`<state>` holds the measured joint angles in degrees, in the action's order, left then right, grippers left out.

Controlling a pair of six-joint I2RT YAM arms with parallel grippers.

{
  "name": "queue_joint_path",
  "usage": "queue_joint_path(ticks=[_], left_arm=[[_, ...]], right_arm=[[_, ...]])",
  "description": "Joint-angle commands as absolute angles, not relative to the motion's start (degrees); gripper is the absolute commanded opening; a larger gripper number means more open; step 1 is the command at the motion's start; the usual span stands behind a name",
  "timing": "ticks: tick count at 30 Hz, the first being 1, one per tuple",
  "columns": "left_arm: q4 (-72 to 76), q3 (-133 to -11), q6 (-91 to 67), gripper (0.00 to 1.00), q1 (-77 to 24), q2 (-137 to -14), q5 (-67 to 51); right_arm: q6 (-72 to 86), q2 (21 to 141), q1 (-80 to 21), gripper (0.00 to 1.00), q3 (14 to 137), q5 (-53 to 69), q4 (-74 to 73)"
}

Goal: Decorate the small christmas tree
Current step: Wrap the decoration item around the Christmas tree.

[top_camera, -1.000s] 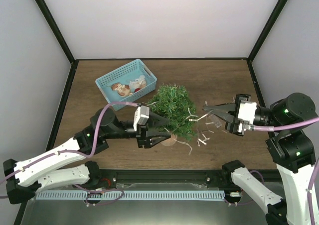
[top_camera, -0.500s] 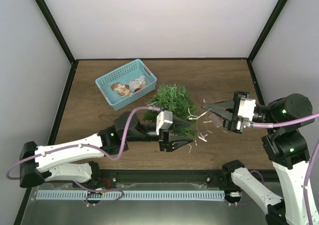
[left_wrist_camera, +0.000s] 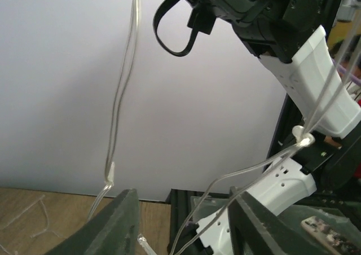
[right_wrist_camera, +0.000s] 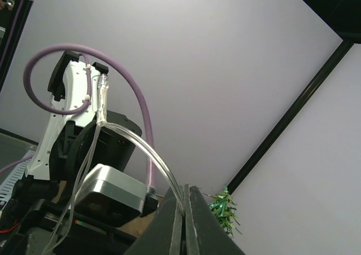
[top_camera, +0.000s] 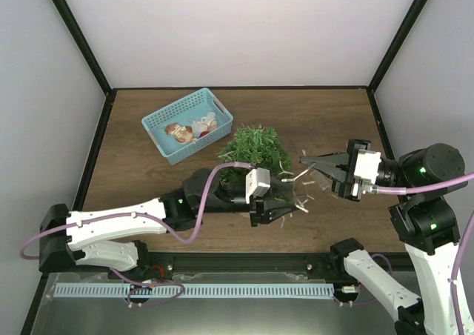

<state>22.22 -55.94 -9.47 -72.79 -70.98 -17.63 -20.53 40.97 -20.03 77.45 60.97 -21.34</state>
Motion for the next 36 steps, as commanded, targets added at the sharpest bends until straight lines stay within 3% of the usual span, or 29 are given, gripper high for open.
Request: queue_joint_path(ticks=[1, 4, 17, 29, 36], left_arm=[[25.1, -57.0, -7.4, 0.31, -73.7, -70.5, -18.7], [25.2, -55.3, -7.2, 0.05, -73.9, -67.5, -16.2], [8.9, -57.8, 3.2, 0.04, -73.7, -47.9, 10.9], [4.2, -68.1, 16.6, 0.04, -72.4, -50.1, 34.0], [-2.4, -73.9, 9.6, 0.04, -61.5, -54.0, 32.2]], right_arm=[[-20.7, 40.0, -20.4, 0.01, 77.1, 59.8, -20.3], [-21.4, 39.9, -20.3, 0.01, 77.0, 58.6, -21.0], [-29.6, 41.8, -20.4, 0.01, 79.3, 48.6, -22.7], [-35.3, 48.5, -20.3, 0.01, 85.7, 42.7, -18.3], [-39.1, 50.2, -20.3, 0.01, 85.5, 38.9, -19.6]])
